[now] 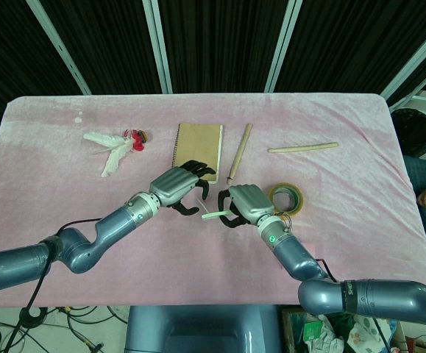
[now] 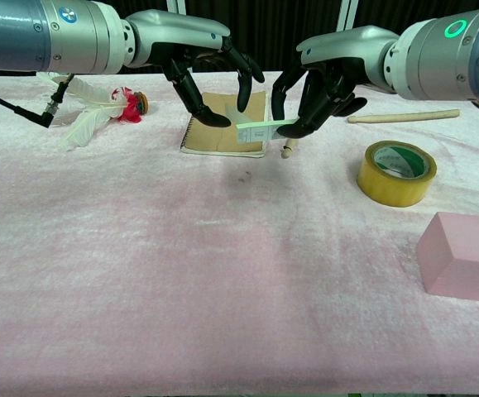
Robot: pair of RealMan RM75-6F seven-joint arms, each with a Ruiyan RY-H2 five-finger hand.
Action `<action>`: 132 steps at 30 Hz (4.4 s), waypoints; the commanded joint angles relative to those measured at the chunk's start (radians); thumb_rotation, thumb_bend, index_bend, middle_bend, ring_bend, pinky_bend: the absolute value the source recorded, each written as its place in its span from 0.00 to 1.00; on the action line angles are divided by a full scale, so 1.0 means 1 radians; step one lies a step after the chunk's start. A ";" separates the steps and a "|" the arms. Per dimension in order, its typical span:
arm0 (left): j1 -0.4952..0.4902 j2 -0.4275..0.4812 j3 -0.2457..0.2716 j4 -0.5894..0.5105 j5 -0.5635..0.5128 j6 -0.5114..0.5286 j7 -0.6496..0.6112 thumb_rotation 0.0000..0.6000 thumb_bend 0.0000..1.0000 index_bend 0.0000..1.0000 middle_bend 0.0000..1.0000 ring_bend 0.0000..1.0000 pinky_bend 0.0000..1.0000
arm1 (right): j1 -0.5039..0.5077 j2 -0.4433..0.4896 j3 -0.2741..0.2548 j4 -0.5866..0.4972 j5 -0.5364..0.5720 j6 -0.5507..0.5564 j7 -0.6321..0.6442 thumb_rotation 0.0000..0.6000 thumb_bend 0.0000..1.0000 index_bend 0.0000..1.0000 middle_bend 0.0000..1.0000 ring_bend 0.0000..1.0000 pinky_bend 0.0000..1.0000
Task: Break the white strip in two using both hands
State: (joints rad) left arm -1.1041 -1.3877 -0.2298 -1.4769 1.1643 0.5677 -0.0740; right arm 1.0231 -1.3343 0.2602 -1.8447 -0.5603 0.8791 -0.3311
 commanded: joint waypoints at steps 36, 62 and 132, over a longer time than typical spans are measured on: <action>-0.019 -0.013 0.011 0.019 -0.052 0.010 0.035 1.00 0.36 0.55 0.12 0.00 0.00 | 0.023 -0.011 -0.022 0.011 0.008 0.003 0.024 1.00 0.41 0.76 1.00 1.00 0.97; -0.021 -0.003 0.017 0.017 -0.078 -0.003 0.032 1.00 0.58 0.66 0.20 0.00 0.00 | 0.011 0.024 -0.033 -0.001 -0.006 0.001 0.049 1.00 0.45 0.78 1.00 1.00 0.97; 0.260 0.103 0.067 0.029 0.112 0.232 -0.084 1.00 0.14 0.08 0.03 0.00 0.00 | -0.249 0.274 -0.103 0.056 -0.138 0.008 0.108 1.00 0.02 0.11 0.43 0.51 0.40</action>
State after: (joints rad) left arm -0.8738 -1.3374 -0.1477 -1.4072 1.2862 0.7633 -0.1484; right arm 0.8221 -1.1556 0.1669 -1.7491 -0.6677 0.8818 -0.2427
